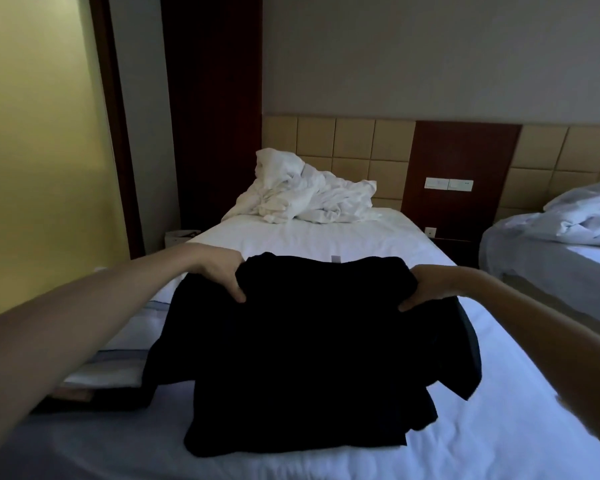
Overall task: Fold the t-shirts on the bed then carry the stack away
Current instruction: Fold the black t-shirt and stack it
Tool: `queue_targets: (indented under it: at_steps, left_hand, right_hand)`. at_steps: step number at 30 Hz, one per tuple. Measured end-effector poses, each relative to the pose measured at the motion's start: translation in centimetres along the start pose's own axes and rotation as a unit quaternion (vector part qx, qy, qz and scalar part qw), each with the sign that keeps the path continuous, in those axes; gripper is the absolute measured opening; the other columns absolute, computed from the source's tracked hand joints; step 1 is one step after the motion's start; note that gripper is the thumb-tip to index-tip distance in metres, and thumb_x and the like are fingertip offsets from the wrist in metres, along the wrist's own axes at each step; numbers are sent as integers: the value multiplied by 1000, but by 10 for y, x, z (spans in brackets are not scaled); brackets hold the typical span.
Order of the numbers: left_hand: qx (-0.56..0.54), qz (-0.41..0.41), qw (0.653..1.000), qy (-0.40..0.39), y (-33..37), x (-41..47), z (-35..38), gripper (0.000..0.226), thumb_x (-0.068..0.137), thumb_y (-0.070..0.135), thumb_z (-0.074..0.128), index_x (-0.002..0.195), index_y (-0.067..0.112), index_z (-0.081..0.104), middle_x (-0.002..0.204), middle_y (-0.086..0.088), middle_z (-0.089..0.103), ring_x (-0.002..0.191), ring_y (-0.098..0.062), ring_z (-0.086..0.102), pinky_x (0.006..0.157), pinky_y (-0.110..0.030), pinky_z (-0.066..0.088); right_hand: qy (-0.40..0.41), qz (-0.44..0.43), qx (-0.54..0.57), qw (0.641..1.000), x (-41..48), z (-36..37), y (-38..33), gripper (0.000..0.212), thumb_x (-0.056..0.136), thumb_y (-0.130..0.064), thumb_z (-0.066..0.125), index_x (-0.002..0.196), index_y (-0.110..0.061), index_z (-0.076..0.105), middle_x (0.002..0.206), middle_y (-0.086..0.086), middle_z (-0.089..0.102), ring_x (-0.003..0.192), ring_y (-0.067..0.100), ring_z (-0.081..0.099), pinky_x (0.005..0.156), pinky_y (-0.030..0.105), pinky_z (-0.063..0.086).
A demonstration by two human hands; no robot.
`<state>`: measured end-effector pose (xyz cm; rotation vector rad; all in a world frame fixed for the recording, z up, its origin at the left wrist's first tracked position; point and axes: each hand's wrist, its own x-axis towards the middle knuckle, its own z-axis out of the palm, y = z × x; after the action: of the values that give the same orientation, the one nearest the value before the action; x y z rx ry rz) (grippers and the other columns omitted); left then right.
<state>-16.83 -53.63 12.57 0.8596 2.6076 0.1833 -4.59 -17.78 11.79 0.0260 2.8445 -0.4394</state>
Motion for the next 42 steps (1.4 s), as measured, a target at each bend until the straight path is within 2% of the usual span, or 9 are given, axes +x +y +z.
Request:
queue_targets:
  at_steps: [5, 9, 14, 22, 26, 30, 34, 37, 42]
  left_hand:
    - [84, 41, 961, 260, 1, 51, -31, 21, 83, 31, 69, 82, 20, 52, 70, 10, 50, 72, -13, 56, 58, -17, 39]
    - [97, 40, 884, 455, 10, 66, -94, 23, 88, 42, 57, 93, 20, 56, 83, -2, 61, 81, -26, 61, 70, -41, 52]
    - [146, 71, 801, 576, 8, 76, -97, 30, 89, 37, 59, 97, 8, 57, 75, -9, 61, 65, -29, 60, 54, -35, 46]
    - [165, 44, 924, 343, -25, 111, 68, 46, 89, 38, 58, 129, 18, 48, 120, -9, 60, 108, -28, 58, 85, -37, 48]
    - [215, 74, 944, 239, -52, 106, 181, 68, 72, 65, 60, 128, 29, 43, 111, 7, 64, 96, -16, 63, 75, -22, 48]
    - [118, 99, 942, 298, -63, 86, 226, 73, 78, 85, 23, 138, 44, 30, 123, 5, 63, 93, -17, 64, 78, -27, 52]
    - [145, 148, 907, 365, -60, 76, 224, 52, 95, 64, 16, 135, 45, 41, 128, -3, 60, 100, -18, 59, 76, -30, 56]
    - [126, 205, 871, 428, -52, 67, 222, 62, 99, 54, 21, 109, 19, 71, 119, -9, 64, 108, -19, 49, 89, -34, 44]
    - [-56, 220, 897, 379, -39, 22, 214, 54, 89, 69, 29, 106, 26, 57, 91, -2, 69, 84, -11, 64, 71, -29, 51]
  right_hand:
    - [231, 6, -82, 969, 50, -29, 6, 51, 86, -37, 65, 128, -12, 52, 118, 6, 61, 109, 27, 57, 90, 35, 46]
    - [416, 76, -168, 890, 63, -96, -9, 27, 97, -28, 46, 117, -12, 55, 85, 4, 56, 74, 24, 54, 62, 32, 38]
    - [502, 65, -258, 823, 68, -118, -10, 29, 96, -19, 45, 124, -15, 52, 88, 9, 63, 82, 29, 58, 74, 34, 33]
    - [224, 51, -299, 926, 87, 41, 57, 57, 86, -54, 56, 131, -20, 46, 123, 2, 61, 113, 21, 57, 90, 26, 37]
    - [30, -3, -159, 987, 62, 149, 85, 91, 67, -71, 54, 145, -35, 25, 148, -8, 32, 138, 14, 27, 107, 29, 23]
    - [92, -39, -121, 988, 44, 183, 96, 78, 68, -71, 31, 140, -50, 8, 146, -24, 2, 139, 6, -2, 114, 36, 8]
    - [284, -131, -151, 938, 39, 195, 97, 43, 80, -45, 38, 108, -34, 68, 114, -14, 66, 110, 14, 61, 94, 34, 43]
    - [363, -171, -76, 913, 33, 203, 97, 34, 80, -33, 46, 86, -18, 76, 94, -4, 73, 100, 10, 55, 97, 27, 35]
    - [381, -133, 75, 912, -21, 187, 82, 39, 84, -33, 48, 76, 1, 64, 66, 0, 59, 77, 15, 50, 62, 19, 33]
